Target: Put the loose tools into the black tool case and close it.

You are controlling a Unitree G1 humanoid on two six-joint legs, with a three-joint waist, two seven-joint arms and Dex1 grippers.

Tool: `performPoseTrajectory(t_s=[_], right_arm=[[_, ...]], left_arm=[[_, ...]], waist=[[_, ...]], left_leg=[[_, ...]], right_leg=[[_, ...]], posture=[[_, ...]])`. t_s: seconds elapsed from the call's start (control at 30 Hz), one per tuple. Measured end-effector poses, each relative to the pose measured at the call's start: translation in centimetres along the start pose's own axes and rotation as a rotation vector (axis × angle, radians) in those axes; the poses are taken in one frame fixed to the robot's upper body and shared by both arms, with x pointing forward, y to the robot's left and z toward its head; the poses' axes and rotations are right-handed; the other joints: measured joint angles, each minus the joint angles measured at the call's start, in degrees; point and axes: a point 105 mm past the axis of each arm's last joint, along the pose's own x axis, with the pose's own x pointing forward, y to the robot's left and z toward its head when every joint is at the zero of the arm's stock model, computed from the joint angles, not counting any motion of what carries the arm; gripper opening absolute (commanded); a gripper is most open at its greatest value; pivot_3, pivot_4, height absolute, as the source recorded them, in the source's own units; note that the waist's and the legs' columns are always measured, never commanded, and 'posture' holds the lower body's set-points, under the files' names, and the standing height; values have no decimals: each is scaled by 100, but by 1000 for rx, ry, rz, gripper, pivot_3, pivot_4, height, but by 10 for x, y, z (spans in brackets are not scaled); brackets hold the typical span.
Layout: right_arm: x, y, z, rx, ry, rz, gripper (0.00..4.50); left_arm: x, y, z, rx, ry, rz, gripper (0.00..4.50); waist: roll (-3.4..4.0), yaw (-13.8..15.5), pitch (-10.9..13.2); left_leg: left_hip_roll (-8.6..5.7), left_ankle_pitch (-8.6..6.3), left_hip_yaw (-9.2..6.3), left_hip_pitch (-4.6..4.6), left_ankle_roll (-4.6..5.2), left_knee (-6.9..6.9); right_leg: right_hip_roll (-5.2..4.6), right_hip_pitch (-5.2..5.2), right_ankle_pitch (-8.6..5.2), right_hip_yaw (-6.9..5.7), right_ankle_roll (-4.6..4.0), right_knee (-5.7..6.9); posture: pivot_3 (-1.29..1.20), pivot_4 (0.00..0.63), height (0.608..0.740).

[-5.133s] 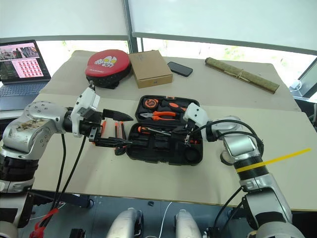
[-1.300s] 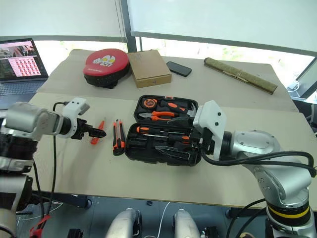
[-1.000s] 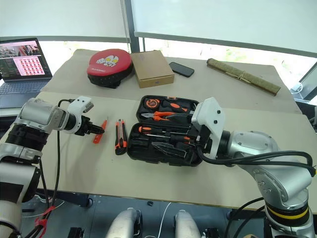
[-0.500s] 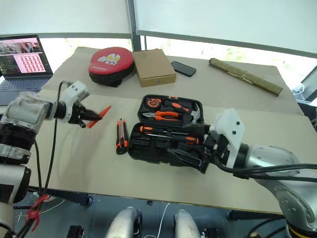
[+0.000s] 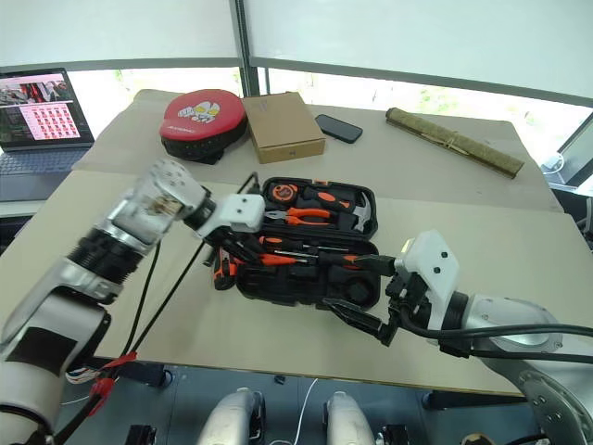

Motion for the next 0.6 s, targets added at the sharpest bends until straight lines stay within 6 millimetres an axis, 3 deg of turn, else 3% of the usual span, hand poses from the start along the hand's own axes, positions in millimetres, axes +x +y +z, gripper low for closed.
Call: performPoseTrajectory(t_s=[0.23, 0.6], right_arm=[[-1, -1, 1, -6, -13, -25, 4500], [0, -1, 3, -8, -36, -64, 4500]], left_arm=[[11, 14, 2, 11, 47, 41, 418], [18, 19, 1, -15, 81, 22, 418]], waist=[[0, 6, 0], [2, 8, -2]], left_leg=[[0, -1, -3, 1, 1, 5], [1, -2, -4, 2, 3, 13]], right_leg=[[0, 3, 0, 0, 1, 3], [0, 4, 0, 0, 1, 11]], posture=[[0, 150, 740], [0, 150, 740]])
